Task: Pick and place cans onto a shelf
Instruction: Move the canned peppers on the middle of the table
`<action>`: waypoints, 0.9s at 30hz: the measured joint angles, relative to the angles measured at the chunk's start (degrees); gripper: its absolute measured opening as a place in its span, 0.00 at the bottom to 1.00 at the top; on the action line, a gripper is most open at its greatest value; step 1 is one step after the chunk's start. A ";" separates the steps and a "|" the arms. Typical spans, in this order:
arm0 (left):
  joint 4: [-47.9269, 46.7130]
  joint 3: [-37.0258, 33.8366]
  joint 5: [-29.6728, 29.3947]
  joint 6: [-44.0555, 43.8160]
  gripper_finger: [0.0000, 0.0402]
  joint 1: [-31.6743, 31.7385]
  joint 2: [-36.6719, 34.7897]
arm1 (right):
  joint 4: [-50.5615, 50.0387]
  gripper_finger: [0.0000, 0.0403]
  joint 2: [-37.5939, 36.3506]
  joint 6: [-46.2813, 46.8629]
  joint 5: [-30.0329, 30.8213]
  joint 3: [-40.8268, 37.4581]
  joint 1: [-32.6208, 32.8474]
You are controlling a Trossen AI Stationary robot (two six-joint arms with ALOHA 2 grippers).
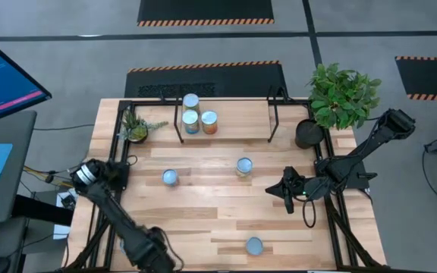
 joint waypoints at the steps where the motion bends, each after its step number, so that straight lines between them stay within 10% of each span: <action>1: 0.09 0.00 0.06 -2.44 0.00 -0.93 -0.01 | 0.11 0.03 0.00 0.03 0.00 0.00 0.00; 27: 8.37 -18.36 -3.44 1.68 0.00 4.20 -0.22 | 3.65 0.03 -0.01 2.42 -2.99 0.00 0.07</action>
